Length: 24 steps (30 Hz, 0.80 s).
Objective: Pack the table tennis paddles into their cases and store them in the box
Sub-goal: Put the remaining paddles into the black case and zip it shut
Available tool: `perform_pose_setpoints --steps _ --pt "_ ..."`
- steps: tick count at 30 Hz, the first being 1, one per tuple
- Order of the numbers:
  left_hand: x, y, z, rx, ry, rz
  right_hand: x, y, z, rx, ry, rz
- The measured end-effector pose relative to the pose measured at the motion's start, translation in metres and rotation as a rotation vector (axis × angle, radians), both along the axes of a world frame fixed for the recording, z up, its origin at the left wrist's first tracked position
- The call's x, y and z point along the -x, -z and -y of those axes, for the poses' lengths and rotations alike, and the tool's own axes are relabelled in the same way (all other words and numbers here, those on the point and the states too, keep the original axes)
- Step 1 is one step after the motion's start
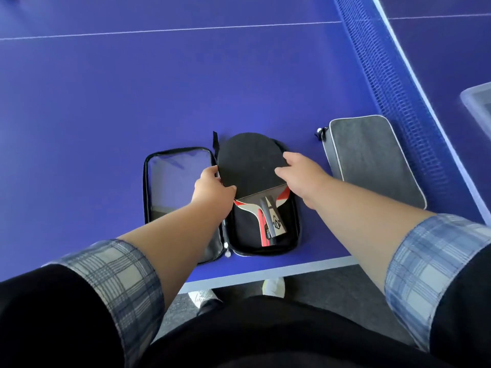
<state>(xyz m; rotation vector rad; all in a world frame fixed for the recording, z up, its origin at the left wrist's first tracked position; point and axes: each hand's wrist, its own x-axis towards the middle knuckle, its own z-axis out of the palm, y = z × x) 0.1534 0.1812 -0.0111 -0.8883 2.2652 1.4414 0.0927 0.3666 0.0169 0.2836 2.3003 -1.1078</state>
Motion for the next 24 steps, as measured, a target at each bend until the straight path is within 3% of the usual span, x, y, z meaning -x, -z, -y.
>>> perform_pose_setpoints --steps 11,24 --pt "-0.010 0.027 -0.028 0.090 -0.099 0.076 -0.007 0.044 -0.008 -0.283 -0.374 -0.184" --pt "-0.010 0.029 -0.029 0.125 -0.057 0.077 -0.013 0.051 -0.004 -0.315 -0.368 -0.166"
